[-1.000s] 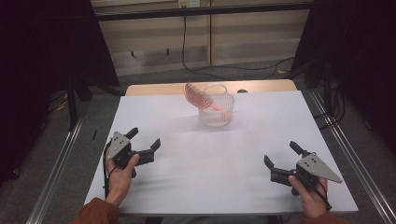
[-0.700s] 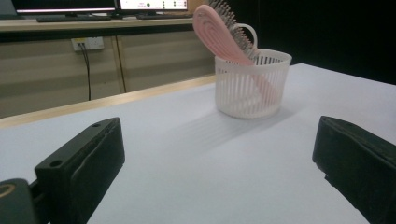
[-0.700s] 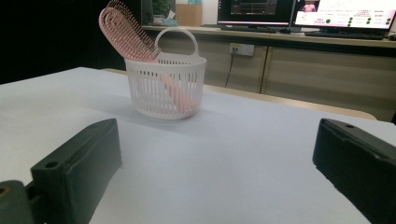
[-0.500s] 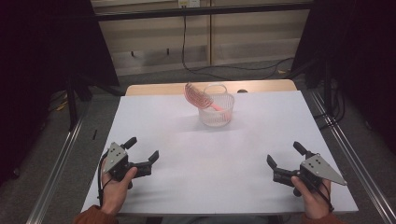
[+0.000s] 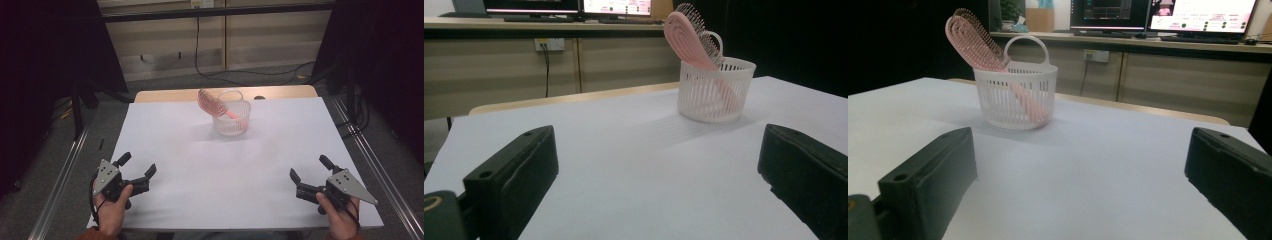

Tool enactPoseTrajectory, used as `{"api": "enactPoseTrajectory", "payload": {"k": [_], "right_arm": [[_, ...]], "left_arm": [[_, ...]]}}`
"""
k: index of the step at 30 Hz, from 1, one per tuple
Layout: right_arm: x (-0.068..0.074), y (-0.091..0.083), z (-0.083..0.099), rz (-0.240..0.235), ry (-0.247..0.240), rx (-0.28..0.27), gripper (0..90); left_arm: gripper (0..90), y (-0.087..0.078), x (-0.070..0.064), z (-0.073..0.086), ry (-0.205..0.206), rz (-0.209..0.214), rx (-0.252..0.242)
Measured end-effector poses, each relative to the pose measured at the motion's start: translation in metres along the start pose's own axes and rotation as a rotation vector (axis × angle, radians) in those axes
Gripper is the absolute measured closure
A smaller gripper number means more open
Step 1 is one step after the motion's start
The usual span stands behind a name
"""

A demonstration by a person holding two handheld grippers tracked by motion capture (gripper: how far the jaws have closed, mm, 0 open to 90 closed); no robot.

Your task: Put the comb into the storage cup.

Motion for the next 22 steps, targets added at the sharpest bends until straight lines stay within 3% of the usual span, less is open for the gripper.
{"api": "enactPoseTrajectory", "payload": {"k": [5,10,22], "right_arm": [[-0.0028,-0.0056,0.0036,0.027,0.002,0.017,0.0],[-0.0024,-0.0056,0.0046,0.034,-0.001,0.012,0.0],[-0.0016,0.0012,0.0050,0.031,0.006,0.011,0.0]], "left_arm": [[2.8,-0.0026,-0.0038,0.0031,0.007,-0.007,0.008],[2.9,-0.0009,-0.0067,0.0069,-0.001,0.029,0.041],[3.4,0.0027,-0.0062,0.0044,-0.034,0.039,0.018]]}}
Point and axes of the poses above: each handheld gripper's, and its own axes: y roughly forward along the jaws, z roughly out of its underside, x roughly to its left, the point moved 4 cm from there along y, roughly forward along the jaws, and after that the axes turned 1 degree about y, right-handed, at the moved point
